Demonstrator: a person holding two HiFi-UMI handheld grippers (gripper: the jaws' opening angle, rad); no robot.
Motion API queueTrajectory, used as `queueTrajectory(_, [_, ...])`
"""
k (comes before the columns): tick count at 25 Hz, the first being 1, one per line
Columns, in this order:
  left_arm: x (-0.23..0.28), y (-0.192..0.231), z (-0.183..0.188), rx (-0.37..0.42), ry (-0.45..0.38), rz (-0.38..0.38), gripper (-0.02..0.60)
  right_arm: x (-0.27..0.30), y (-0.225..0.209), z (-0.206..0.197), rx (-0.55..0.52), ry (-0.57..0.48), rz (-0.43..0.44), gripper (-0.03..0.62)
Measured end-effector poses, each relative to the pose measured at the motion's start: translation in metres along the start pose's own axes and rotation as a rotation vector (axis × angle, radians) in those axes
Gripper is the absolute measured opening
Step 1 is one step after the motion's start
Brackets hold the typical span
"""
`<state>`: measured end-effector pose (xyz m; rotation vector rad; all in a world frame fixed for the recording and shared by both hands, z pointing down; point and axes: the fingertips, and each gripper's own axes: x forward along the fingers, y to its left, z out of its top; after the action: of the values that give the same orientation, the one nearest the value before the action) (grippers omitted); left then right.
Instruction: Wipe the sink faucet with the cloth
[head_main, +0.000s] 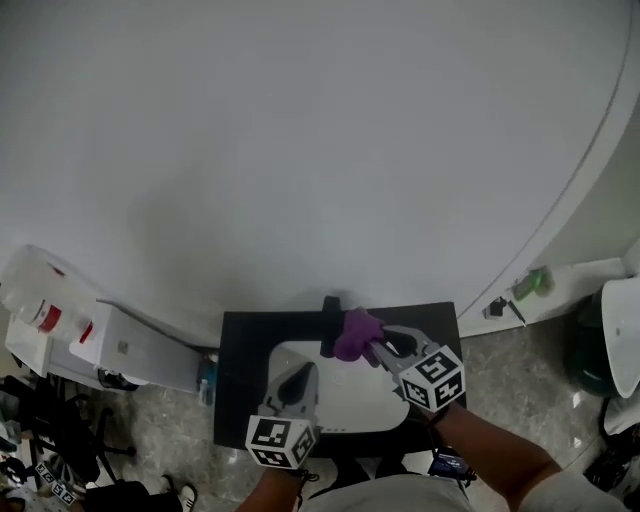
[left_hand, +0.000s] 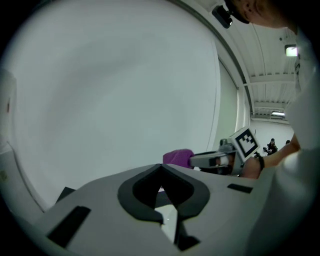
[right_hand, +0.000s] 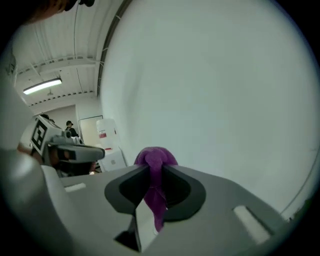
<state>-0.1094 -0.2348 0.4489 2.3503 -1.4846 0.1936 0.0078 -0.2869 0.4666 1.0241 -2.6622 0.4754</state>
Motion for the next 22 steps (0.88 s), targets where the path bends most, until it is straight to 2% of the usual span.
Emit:
queueTrajectory(4, [-0.021,-0.026,0.044,0.053,-0.044,-0.023,0.005,-0.058,0.032,0.058,-0.013,-0.081,0.003,0.064])
queueTrajectory(7, [-0.03,-0.043,0.072,0.073,-0.086,-0.028,0.005,-0.078,0.041,0.078,-0.03,-0.113,-0.011,0.064])
queueTrajectory(11, [-0.035,-0.054,0.09,0.083,-0.117,-0.026,0.005,-0.087,0.047,0.089,-0.039,-0.133,-0.022,0.064])
queueTrajectory(22, [-0.036,-0.066,0.103,0.085,-0.146,-0.039,0.005,-0.094,0.051,0.094,-0.04,-0.141,-0.023,0.061])
